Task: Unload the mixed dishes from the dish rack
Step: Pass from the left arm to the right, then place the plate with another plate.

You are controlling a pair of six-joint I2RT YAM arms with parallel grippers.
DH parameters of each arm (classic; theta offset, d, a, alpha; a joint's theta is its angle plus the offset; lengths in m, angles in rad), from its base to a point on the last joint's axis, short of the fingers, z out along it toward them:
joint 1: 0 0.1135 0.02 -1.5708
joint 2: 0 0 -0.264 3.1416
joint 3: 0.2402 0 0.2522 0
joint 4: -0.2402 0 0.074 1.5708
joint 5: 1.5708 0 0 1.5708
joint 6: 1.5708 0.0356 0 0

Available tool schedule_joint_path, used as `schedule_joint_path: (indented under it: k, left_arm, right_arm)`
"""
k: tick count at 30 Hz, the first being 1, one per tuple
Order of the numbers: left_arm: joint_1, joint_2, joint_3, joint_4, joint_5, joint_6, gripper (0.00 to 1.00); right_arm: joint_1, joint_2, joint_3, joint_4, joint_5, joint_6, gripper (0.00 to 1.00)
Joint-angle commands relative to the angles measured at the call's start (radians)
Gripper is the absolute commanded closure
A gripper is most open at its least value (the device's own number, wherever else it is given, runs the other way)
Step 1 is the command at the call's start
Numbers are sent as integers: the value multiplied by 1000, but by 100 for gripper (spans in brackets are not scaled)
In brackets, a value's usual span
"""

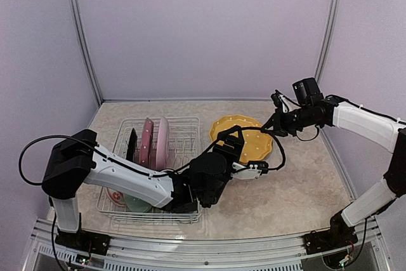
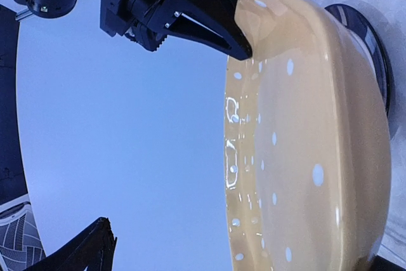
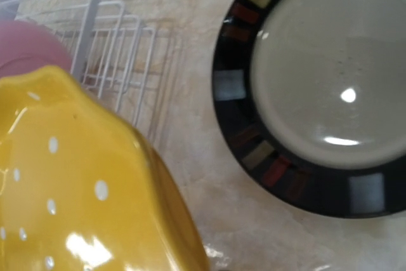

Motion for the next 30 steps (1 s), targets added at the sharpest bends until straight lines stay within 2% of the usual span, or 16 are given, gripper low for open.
schedule_joint_path:
  k: [1,7,13,25,30]
  left_arm:
    - [1,-64,-17,-45,-15,-73,1]
    - [-4,-87,-21,-95,-12,-128,1]
    - [-1,-149,1,-237,-10,-286,1]
    - [30,-341,104,-724,10,-743,1]
    - [60,-421,184,-980,66,-1028,1]
  right_arm:
    - [-48,-48,-7,120,-67,48,100]
    - [-100,-39,-17,160,-71,64,100]
    - [-150,-8,-74,279,-67,98,100]
    - [-155,103,-50,373,6,87,100]
    - [-155,172,-13,377,38,55,100]
